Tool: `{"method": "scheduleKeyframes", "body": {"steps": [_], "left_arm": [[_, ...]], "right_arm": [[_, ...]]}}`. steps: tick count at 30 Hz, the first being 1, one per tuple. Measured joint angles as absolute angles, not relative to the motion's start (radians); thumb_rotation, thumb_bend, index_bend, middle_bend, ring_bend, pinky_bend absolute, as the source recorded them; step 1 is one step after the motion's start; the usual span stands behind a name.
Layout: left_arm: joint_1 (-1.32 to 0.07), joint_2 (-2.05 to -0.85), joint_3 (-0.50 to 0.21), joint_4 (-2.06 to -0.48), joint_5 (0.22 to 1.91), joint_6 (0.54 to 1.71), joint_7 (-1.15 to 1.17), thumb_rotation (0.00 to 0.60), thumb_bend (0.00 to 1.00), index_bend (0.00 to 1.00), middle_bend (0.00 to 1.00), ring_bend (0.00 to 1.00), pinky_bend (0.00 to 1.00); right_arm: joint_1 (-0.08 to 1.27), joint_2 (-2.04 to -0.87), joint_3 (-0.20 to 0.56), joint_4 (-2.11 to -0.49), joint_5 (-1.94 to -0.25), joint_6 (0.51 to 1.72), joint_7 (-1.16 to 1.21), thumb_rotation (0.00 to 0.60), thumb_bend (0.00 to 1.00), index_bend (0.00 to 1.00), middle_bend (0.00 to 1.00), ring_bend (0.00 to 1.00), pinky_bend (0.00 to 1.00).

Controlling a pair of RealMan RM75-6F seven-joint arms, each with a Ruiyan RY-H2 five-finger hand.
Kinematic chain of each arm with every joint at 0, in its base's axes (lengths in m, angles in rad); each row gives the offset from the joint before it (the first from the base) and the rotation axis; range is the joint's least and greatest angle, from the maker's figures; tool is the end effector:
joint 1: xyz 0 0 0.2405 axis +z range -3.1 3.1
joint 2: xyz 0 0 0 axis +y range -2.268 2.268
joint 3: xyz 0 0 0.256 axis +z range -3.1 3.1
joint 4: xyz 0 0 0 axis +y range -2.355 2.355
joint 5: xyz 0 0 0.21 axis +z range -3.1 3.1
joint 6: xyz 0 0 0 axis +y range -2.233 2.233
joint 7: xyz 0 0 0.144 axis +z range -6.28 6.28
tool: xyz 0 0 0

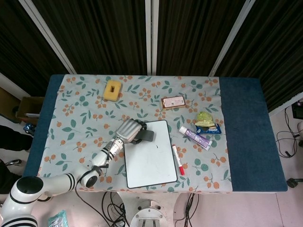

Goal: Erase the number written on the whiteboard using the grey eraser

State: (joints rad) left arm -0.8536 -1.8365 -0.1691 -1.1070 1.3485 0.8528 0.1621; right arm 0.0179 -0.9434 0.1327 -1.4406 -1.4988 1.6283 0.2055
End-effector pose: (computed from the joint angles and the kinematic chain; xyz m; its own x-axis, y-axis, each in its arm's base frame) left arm -0.1091 0.3508 -0.1000 0.5009 0.2602 0.8255 0.7695 -0.5705 -0.2871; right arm -0.3381 -0.1745 0.2681 0.5124 0.2110 0.8324 -0.8549 0.0330 0.5178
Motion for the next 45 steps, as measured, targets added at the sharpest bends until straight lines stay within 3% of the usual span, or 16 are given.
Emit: {"method": "scheduleKeyframes", "body": {"steps": [12, 25, 31, 37, 45], "left_arm": [[-0.862, -1.869, -0.109, -1.198, 1.382, 0.84, 0.193, 0.6, 0.52, 0.71, 0.63, 0.49, 0.61], [-0.857, -1.721, -0.033, -1.437, 1.464, 0.838, 0.182, 0.6, 0.52, 0.73, 0.64, 0.51, 0.62], [-0.814, -1.634, -0.035, -1.502, 1.48, 0.939, 0.185, 0.6, 0.52, 0.73, 0.64, 0.51, 0.62], [-0.752, -1.569, -0.059, -1.446, 1.457, 1.032, 0.148, 0.6, 0.52, 0.73, 0.64, 0.51, 0.62], [-0.698, -1.562, -0.104, -1.223, 1.38, 1.071, 0.036, 0.6, 0.52, 0.73, 0.64, 0.51, 0.62]], "right_arm": [[0.019, -0.946, 0.133, -1.439, -1.499, 1.627, 0.21, 0.6, 0.49, 0.0, 0.0, 0.0, 0.0], [0.021, -0.952, 0.132, -1.431, -1.507, 1.627, 0.227, 0.6, 0.48, 0.0, 0.0, 0.0, 0.0], [0.02, -0.947, 0.132, -1.435, -1.506, 1.627, 0.226, 0.6, 0.48, 0.0, 0.0, 0.0, 0.0], [0.021, -0.947, 0.131, -1.445, -1.511, 1.628, 0.218, 0.6, 0.48, 0.0, 0.0, 0.0, 0.0], [0.021, -0.94, 0.13, -1.465, -1.517, 1.633, 0.199, 0.6, 0.48, 0.0, 0.0, 0.0, 0.0]]}}
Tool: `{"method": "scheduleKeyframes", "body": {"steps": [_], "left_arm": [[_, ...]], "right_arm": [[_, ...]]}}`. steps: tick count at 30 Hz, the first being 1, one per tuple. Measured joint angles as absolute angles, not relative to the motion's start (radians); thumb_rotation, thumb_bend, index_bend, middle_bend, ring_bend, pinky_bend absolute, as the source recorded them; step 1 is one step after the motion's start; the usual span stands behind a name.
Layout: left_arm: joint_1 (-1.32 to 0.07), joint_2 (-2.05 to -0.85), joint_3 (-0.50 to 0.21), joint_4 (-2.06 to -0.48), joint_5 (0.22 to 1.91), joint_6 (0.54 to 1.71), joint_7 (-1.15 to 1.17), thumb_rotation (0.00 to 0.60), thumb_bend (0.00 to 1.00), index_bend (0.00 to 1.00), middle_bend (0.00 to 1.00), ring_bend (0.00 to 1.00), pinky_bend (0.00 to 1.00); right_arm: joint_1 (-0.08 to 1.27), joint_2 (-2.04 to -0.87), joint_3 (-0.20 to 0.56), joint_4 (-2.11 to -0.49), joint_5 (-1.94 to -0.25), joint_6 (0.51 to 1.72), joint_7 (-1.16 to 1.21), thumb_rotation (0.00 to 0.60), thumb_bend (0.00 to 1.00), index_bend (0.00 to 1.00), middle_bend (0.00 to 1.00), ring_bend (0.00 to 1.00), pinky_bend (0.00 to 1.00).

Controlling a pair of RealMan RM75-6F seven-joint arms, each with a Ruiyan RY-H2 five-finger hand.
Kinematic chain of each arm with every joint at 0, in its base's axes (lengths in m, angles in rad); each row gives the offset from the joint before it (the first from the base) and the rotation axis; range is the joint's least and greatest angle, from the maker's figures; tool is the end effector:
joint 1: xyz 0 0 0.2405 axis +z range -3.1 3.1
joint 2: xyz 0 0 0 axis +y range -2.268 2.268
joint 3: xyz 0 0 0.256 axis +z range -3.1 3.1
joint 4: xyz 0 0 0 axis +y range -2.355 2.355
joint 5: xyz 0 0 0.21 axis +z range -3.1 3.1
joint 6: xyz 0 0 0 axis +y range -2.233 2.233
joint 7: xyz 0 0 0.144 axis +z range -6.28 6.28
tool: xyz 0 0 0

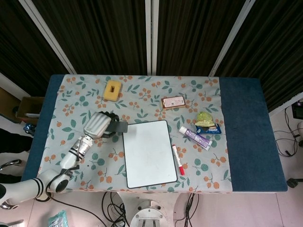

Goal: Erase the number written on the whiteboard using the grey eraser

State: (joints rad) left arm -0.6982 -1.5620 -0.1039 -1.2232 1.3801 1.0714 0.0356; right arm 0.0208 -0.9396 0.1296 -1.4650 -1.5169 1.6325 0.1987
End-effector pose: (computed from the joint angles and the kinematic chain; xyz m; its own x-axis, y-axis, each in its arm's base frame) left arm -0.1914 0.3562 0.0039 0.4432 0.1327 0.8865 0.8332 -0.4257 -0.3529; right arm -0.3321 -0.1750 0.2642 0.4995 0.2092 0.8407 -0.8608 0.0105 0.5088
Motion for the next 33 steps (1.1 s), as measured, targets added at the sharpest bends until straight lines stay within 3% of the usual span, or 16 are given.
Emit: {"method": "scheduleKeyframes", "body": {"steps": [6, 15, 18, 23, 24, 27, 33], "left_arm": [[-0.669, -1.578, -0.114, -1.065, 1.338, 1.04, -0.076, 0.6, 0.52, 0.72, 0.64, 0.51, 0.62], [-0.652, -1.621, -0.089, -0.997, 1.36, 0.996, -0.171, 0.6, 0.51, 0.67, 0.61, 0.47, 0.59], [-0.652, -1.63, -0.085, -0.983, 1.367, 0.985, -0.181, 0.6, 0.49, 0.56, 0.51, 0.39, 0.53], [-0.655, -1.627, -0.071, -0.975, 1.373, 0.948, -0.178, 0.6, 0.34, 0.17, 0.2, 0.22, 0.41], [-0.654, -1.628, -0.07, -0.974, 1.371, 0.943, -0.172, 0.6, 0.32, 0.14, 0.17, 0.21, 0.4], [-0.647, -1.632, -0.072, -0.969, 1.369, 0.956, -0.158, 0.6, 0.27, 0.07, 0.1, 0.15, 0.35], [-0.626, -1.627, -0.076, -0.981, 1.396, 1.049, -0.137, 0.6, 0.22, 0.06, 0.06, 0.1, 0.26]], "right_arm": [[0.019, -0.934, 0.13, -1.474, -1.515, 1.634, 0.192, 0.6, 0.48, 0.0, 0.0, 0.0, 0.0], [0.018, -0.934, 0.129, -1.478, -1.513, 1.635, 0.184, 0.6, 0.48, 0.0, 0.0, 0.0, 0.0], [0.015, -0.931, 0.132, -1.477, -1.508, 1.637, 0.185, 0.6, 0.47, 0.0, 0.0, 0.0, 0.0], [0.013, -0.932, 0.132, -1.472, -1.505, 1.636, 0.189, 0.6, 0.47, 0.0, 0.0, 0.0, 0.0], [0.013, -0.932, 0.132, -1.472, -1.504, 1.635, 0.189, 0.6, 0.47, 0.0, 0.0, 0.0, 0.0], [0.011, -0.93, 0.133, -1.474, -1.503, 1.641, 0.191, 0.6, 0.47, 0.0, 0.0, 0.0, 0.0], [-0.003, -0.919, 0.141, -1.473, -1.497, 1.669, 0.206, 0.6, 0.47, 0.0, 0.0, 0.0, 0.0]]}}
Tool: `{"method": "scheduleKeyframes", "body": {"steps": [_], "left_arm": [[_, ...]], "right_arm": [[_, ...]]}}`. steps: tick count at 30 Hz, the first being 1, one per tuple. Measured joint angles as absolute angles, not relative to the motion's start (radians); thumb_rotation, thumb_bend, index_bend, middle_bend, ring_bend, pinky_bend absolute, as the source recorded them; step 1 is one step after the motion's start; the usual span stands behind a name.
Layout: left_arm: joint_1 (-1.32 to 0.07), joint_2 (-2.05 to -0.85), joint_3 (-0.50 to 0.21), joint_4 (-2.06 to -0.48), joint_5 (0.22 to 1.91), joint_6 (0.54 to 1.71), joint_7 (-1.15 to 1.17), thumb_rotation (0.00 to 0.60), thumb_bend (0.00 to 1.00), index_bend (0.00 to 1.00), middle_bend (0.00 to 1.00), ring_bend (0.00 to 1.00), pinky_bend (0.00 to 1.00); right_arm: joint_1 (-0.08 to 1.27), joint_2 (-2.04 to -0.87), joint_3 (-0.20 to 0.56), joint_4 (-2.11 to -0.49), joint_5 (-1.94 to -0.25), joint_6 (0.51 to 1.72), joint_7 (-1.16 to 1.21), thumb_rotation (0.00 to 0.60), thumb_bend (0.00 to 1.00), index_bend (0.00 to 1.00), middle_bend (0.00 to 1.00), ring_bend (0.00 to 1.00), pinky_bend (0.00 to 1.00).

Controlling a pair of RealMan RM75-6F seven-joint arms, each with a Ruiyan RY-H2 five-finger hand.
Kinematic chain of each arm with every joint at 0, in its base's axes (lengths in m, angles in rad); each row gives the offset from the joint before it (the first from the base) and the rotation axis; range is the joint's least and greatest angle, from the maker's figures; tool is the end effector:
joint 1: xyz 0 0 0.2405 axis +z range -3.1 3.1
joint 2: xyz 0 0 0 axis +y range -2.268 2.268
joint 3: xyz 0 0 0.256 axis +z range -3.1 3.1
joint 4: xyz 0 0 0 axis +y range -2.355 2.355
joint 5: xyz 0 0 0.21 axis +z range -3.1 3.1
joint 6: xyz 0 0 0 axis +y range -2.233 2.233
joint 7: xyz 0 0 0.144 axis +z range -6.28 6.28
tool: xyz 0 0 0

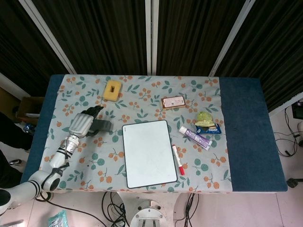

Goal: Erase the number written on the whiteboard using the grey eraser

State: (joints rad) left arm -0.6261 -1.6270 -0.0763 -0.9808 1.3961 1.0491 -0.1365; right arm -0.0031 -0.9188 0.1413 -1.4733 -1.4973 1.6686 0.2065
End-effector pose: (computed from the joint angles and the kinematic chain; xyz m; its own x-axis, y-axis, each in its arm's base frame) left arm -0.2571 0.3581 0.0046 0.4322 0.1780 0.8840 0.8793 -0.3006 -0.3694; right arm -0.3318 -0.1678 0.2771 0.5044 0.2469 0.8274 -0.8583 0.0388 0.5117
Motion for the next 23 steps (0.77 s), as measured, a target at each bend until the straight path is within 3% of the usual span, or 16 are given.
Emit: {"method": "scheduleKeyframes", "body": {"steps": [4, 8, 10, 15, 19, 23], "left_arm": [[-0.601, -1.581, -0.076, -1.058, 1.41, 1.099, -0.102, 0.597, 0.21, 0.06, 0.06, 0.07, 0.23], [-0.547, -1.497, -0.071, -1.193, 1.416, 1.195, -0.026, 0.423, 0.19, 0.07, 0.06, 0.06, 0.21], [-0.508, -1.448, -0.065, -1.273, 1.418, 1.255, 0.017, 0.396, 0.18, 0.07, 0.06, 0.06, 0.2], [-0.335, -1.301, -0.006, -1.484, 1.44, 1.466, 0.106, 0.391, 0.16, 0.07, 0.06, 0.06, 0.19], [-0.187, -1.212, 0.085, -1.521, 1.488, 1.592, 0.123, 0.365, 0.15, 0.08, 0.06, 0.06, 0.19], [-0.128, -1.185, 0.112, -1.523, 1.529, 1.636, 0.107, 0.342, 0.15, 0.07, 0.06, 0.06, 0.19]], "right_arm": [[-0.013, -0.928, 0.14, -1.458, -1.487, 1.673, 0.219, 0.6, 0.47, 0.0, 0.0, 0.0, 0.0], [-0.032, -0.952, 0.137, -1.414, -1.469, 1.684, 0.23, 0.6, 0.46, 0.0, 0.0, 0.0, 0.0], [-0.047, -0.976, 0.134, -1.377, -1.457, 1.692, 0.233, 0.6, 0.46, 0.0, 0.0, 0.0, 0.0], [-0.085, -1.04, 0.126, -1.265, -1.408, 1.693, 0.255, 0.6, 0.46, 0.0, 0.0, 0.0, 0.0], [-0.109, -1.089, 0.111, -1.165, -1.372, 1.642, 0.308, 0.6, 0.45, 0.0, 0.0, 0.0, 0.0], [-0.111, -1.123, 0.1, -1.126, -1.358, 1.579, 0.316, 0.6, 0.45, 0.0, 0.0, 0.0, 0.0]]}}
